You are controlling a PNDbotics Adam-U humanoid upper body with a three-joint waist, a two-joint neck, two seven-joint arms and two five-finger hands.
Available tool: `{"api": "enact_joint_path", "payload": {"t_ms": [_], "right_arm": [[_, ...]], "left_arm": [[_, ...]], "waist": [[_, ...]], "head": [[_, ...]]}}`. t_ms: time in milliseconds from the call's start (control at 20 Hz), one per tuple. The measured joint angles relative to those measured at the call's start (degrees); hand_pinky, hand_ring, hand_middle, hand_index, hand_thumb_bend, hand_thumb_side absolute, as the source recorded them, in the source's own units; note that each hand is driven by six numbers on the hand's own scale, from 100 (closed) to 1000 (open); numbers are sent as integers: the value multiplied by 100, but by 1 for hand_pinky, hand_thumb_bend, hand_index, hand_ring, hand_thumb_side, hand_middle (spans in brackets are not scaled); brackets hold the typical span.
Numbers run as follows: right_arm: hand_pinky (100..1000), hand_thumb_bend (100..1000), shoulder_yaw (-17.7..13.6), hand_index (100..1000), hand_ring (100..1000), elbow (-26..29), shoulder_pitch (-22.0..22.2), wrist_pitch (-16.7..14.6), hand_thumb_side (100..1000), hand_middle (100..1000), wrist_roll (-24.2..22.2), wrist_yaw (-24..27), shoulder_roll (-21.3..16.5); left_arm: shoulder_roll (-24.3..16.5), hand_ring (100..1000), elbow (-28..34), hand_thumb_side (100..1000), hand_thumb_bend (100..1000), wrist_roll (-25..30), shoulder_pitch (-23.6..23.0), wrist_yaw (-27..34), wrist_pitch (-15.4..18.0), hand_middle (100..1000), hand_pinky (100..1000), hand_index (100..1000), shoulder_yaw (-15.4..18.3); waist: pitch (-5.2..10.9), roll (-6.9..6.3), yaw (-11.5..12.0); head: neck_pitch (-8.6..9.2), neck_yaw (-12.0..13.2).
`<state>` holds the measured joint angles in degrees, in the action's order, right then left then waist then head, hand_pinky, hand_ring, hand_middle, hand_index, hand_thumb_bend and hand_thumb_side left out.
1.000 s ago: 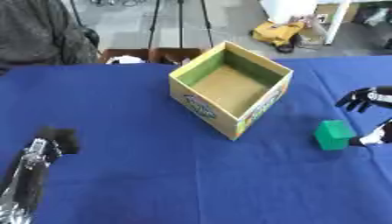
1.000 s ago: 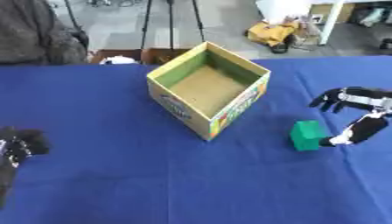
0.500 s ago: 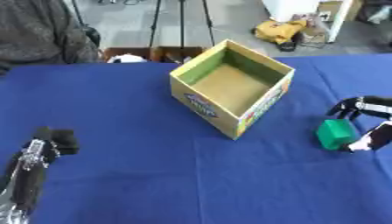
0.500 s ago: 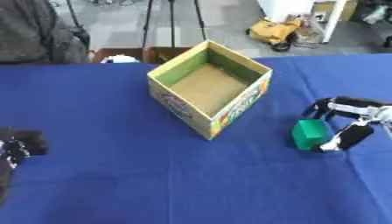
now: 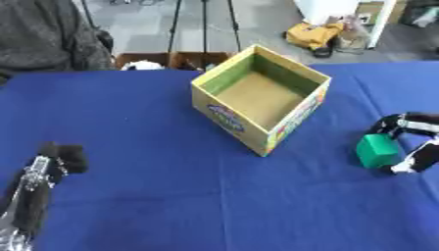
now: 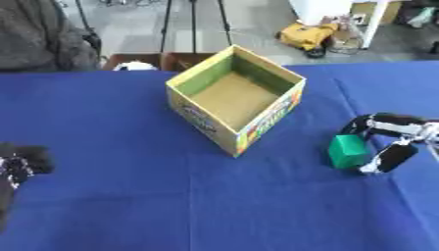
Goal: Pick up objects on the table and place them in the box.
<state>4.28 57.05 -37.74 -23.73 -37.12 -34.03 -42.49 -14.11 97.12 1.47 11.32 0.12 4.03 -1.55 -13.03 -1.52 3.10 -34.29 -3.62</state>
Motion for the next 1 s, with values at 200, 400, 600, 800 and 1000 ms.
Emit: {"api": "enact_joint_path", "payload": {"t_ms": [200,400,600,800,1000], "right_arm": [[748,354,-2,778,807,-20,-6,-27,266,739,78,-83,1],[703,193,-2,571,746,-20,-4,-56,301,516,236,-132,3],[661,117,-3,407,656,-20,0,-46,334,373,530,-143,6],[656,119,-4,372,634,-19,25,-36,340,352,892,-132,8],[656,136,-4,369,626,35,31,-50,338,349,1113,-28,8]], "left_arm": [[0,620,0,1000,378,0,4,0,0,567,678,712,0],[0,620,0,1000,379,0,5,0,0,567,677,712,0],[0,620,0,1000,379,0,5,0,0,566,677,712,0],[0,620,0,1000,379,0,5,0,0,566,678,712,0],[0,620,0,1000,378,0,5,0,0,566,678,712,0]], "waist": [[0,7,0],[0,6,-4],[0,5,-7],[0,5,-13],[0,5,-29]], "head": [[0,0],[0,1],[0,2],[-8,2],[-17,2]]}}
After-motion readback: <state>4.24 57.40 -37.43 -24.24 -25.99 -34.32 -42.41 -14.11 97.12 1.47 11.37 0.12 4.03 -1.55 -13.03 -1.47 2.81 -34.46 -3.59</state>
